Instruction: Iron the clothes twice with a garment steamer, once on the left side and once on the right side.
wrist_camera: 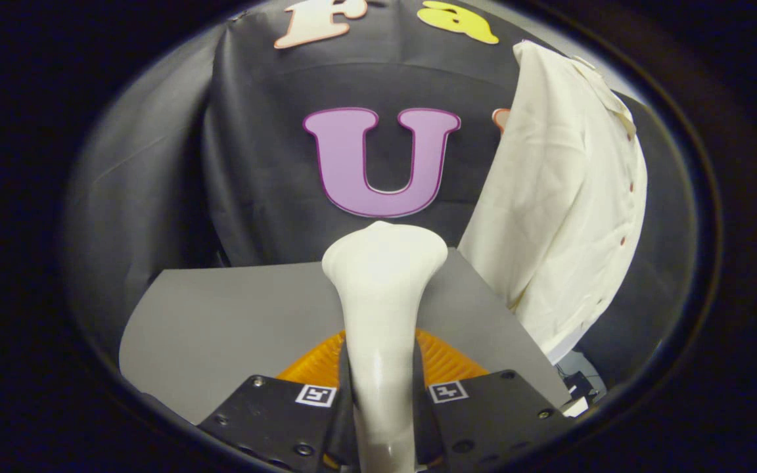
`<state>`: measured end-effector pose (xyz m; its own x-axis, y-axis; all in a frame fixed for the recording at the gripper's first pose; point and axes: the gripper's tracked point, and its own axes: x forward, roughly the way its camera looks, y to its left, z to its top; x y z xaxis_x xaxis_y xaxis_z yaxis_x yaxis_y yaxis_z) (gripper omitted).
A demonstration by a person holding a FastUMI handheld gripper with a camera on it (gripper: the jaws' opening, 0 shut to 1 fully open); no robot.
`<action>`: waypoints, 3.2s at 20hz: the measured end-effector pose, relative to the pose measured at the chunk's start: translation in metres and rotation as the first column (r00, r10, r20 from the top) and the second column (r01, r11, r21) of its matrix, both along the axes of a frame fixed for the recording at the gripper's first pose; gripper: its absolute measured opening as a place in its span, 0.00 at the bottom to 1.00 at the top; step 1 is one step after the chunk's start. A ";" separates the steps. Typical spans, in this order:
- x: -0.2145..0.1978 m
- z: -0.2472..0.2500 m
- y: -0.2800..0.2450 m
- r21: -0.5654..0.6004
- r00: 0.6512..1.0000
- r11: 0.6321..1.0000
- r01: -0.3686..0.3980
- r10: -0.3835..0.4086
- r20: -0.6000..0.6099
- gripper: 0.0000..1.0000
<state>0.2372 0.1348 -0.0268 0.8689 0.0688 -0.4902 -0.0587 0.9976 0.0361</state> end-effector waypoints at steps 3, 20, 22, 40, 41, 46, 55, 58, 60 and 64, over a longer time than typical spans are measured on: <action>-0.001 0.025 -0.002 0.034 0.990 0.999 -0.035 0.030 0.141 0.36; -0.015 0.166 -0.179 0.058 0.880 0.993 0.105 -0.120 0.459 0.35; 0.001 0.164 -0.203 0.058 0.881 0.991 0.124 -0.137 0.453 0.35; 0.026 0.081 -0.246 0.101 0.900 0.991 0.089 -0.123 0.419 0.35; 0.025 0.074 -0.245 0.107 0.899 0.991 0.085 -0.123 0.421 0.35; 0.014 0.027 -0.252 0.144 0.907 0.986 0.085 -0.136 0.398 0.35; -0.007 -0.069 -0.258 0.179 0.921 0.979 0.096 -0.155 0.356 0.35; -0.017 -0.106 -0.260 0.197 0.926 0.975 0.104 -0.167 0.337 0.35; -0.023 -0.124 -0.265 0.211 0.919 0.970 0.124 -0.192 0.343 0.35; -0.035 -0.170 -0.275 0.217 0.925 0.963 0.160 -0.223 0.308 0.35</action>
